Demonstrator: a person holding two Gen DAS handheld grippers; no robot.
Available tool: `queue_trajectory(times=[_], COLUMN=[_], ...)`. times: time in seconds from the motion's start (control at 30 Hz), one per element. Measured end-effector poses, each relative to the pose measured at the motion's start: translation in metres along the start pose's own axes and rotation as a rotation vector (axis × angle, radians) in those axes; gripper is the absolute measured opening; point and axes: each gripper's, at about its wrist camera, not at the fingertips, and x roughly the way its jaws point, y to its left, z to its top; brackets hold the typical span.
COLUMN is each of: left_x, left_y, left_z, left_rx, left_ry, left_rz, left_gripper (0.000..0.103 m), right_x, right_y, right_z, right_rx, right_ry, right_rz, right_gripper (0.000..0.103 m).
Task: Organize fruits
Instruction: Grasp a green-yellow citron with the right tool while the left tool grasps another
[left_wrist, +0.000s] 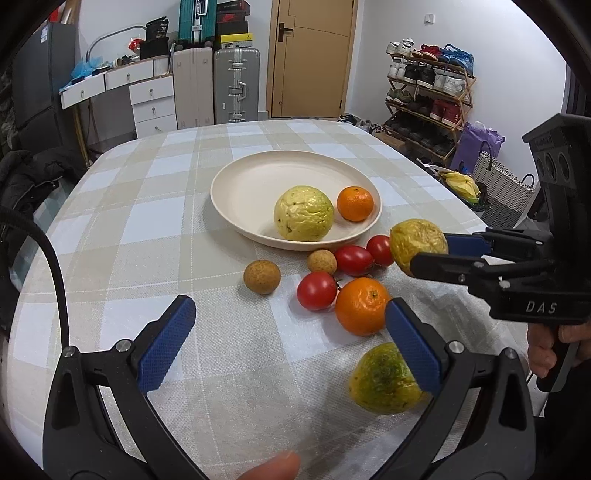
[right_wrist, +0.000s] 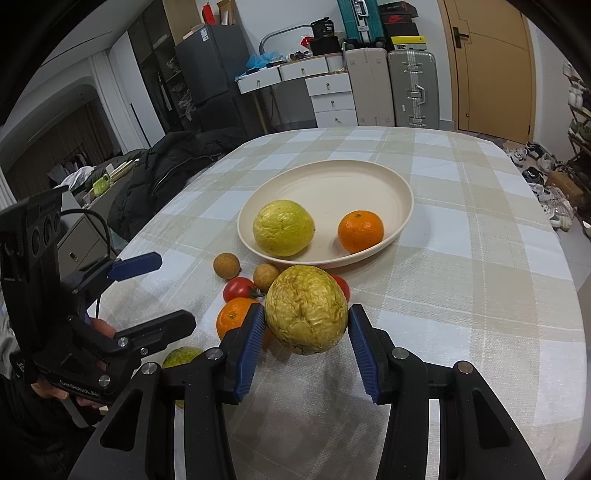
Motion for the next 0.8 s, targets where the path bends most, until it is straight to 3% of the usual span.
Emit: queue_trajectory(times=[0.57, 0.67, 0.8], left_x=[-0.021, -0.017, -0.006], left_y=[-0.031, -0.04, -0.045], left_z=[-0.022, -0.03, -0.037], left_rx=[0.108, 0.139, 0.148], left_ry=[0.054, 0.081, 0.132], left_rz=[-0.101, -0.109, -0.132], left_gripper=[0.102, 0.096, 0.08], right_x=[-0.019, -0.018, -0.016], right_y=[0.003, 0.005, 0.006], right_z=[0.002, 0.002, 0.001], right_rx=[-0.018, -0.022, -0.025], right_ry=[-0.026, -0.022, -0.017], right_rz=[0.009, 0.008, 0.008], right_gripper=[0.047, 0.047, 0.047])
